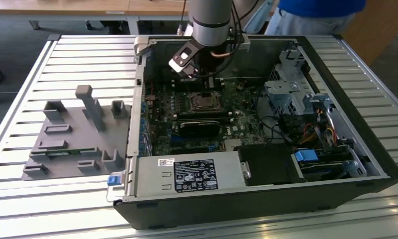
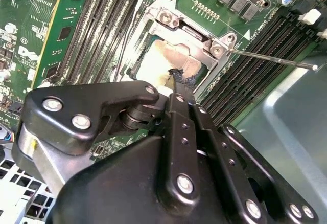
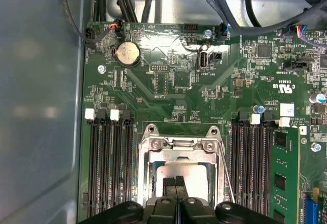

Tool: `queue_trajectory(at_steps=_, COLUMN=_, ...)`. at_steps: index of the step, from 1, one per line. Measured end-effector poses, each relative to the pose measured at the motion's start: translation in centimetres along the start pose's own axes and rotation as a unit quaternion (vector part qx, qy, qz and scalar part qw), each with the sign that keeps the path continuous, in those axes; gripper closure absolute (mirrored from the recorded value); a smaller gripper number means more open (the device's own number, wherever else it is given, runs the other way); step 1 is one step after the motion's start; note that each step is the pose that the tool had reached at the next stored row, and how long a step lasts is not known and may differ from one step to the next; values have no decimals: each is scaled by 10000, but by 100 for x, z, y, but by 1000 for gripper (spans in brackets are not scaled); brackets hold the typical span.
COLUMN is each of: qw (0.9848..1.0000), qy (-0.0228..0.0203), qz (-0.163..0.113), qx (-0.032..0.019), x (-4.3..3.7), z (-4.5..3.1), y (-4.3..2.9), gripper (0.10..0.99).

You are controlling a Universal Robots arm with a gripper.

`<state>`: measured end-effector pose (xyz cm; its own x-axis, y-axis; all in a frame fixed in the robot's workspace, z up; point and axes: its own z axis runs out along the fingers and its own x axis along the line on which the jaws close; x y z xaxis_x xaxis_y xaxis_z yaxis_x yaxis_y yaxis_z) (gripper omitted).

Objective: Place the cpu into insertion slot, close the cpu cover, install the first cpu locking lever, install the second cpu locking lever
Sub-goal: 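Install the first cpu locking lever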

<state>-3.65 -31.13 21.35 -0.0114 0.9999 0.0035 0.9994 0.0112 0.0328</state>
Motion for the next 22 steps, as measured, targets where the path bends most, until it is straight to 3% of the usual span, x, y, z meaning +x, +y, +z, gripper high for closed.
queue_trajectory(at_steps=7, qw=10000, qy=0, qz=0, qx=0, x=0, z=-10, y=2, gripper=980)
queue_trajectory(at_steps=13, qw=10000, qy=-2, qz=0, qx=0, x=0, z=-74, y=5, gripper=980)
queue_trajectory(at_steps=16, qw=10000, qy=-3, qz=-1, qx=-1, x=1, z=-162, y=9, gripper=980)
queue_trajectory(at_steps=22, qw=10000, qy=-5, qz=-1, qx=-1, x=2, z=-421, y=17, gripper=980)
